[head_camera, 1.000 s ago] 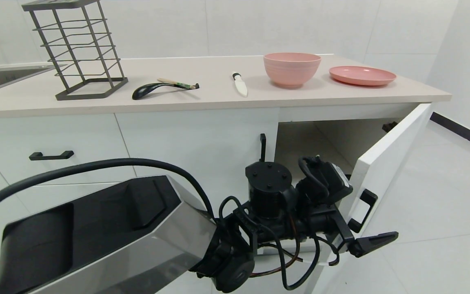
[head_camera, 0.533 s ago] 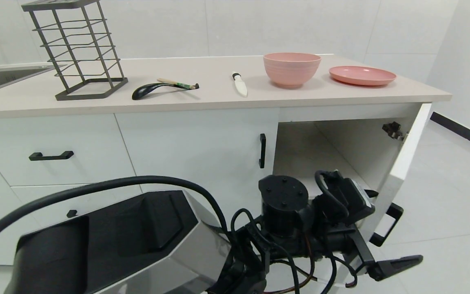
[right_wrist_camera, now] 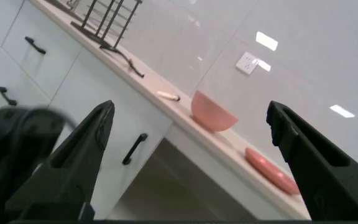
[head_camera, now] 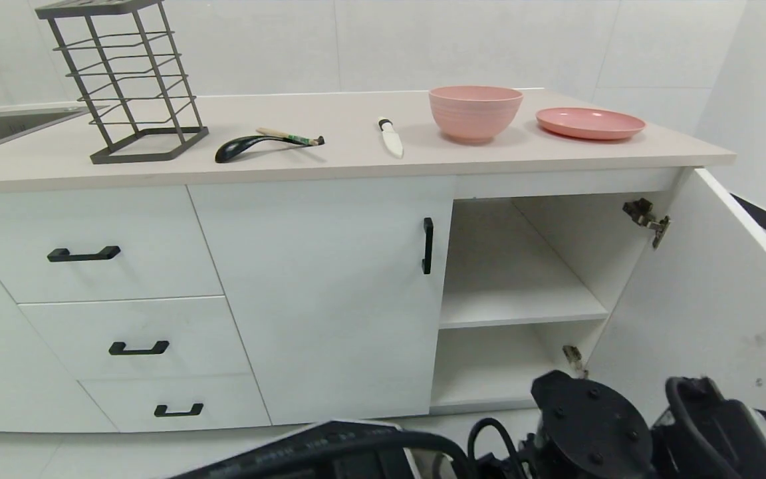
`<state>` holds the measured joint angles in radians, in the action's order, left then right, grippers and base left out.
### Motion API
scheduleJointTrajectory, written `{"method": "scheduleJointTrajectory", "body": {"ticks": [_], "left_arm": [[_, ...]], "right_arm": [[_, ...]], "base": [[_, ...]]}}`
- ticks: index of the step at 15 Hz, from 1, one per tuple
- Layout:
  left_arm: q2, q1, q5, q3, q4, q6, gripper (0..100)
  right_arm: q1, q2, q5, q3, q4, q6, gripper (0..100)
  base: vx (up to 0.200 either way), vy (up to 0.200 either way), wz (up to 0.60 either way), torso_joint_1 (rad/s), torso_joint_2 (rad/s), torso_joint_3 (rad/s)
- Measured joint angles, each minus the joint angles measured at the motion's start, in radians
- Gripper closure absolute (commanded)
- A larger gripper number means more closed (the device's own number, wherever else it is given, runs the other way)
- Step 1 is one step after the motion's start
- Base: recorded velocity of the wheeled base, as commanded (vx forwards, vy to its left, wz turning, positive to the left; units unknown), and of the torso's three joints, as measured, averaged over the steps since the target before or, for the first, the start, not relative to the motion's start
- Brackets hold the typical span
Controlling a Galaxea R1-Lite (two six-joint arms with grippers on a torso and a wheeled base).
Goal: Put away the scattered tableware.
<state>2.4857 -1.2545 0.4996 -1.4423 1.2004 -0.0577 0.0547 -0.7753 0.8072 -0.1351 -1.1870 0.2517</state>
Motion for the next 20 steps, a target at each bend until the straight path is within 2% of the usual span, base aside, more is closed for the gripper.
{"method": "scheduleJointTrajectory", "body": {"ticks": [2, 3, 4, 6, 11, 14, 16, 20], "left_arm": [[0.063, -0.041, -0.007, -0.063, 0.005, 0.036, 0], [0.078, -0.036, -0.008, -0.063, 0.012, 0.040, 0], [0.080, -0.008, -0.009, -0.042, 0.023, 0.040, 0], [0.043, 0.074, -0.010, 0.058, 0.044, 0.040, 0], [-0.324, 0.278, -0.015, 0.457, 0.081, 0.020, 0], [-0.644, 0.361, -0.026, 0.716, 0.082, 0.009, 0], [-0.879, 0.444, -0.033, 0.864, 0.079, 0.003, 0], [-1.324, 0.680, -0.035, 1.067, 0.020, -0.002, 0]], "right_arm": [[0.003, 0.006, 0.000, -0.033, 0.000, 0.000, 0], [0.003, 0.011, 0.000, -0.044, 0.000, 0.000, 0], [0.003, 0.018, 0.000, -0.051, 0.000, 0.000, 0], [0.004, 0.029, 0.000, -0.055, 0.001, 0.000, 0], [0.002, 0.064, 0.000, -0.021, 0.003, -0.002, 0], [0.003, 0.118, 0.000, 0.035, 0.032, -0.006, 0], [0.003, 0.194, 0.000, 0.055, 0.122, -0.008, 0], [0.007, 0.399, 0.000, 0.027, 0.428, -0.009, 0]], "base": [[0.000, 0.000, 0.00, 0.000, 0.00, 0.000], [0.000, 0.000, 0.00, 0.000, 0.00, 0.000], [0.000, 0.000, 0.00, 0.000, 0.00, 0.000], [0.000, 0.000, 0.00, 0.000, 0.00, 0.000], [0.000, 0.000, 0.00, 0.000, 0.00, 0.000], [0.000, 0.000, 0.00, 0.000, 0.00, 0.000], [0.000, 0.000, 0.00, 0.000, 0.00, 0.000], [0.000, 0.000, 0.00, 0.000, 0.00, 0.000]]}}
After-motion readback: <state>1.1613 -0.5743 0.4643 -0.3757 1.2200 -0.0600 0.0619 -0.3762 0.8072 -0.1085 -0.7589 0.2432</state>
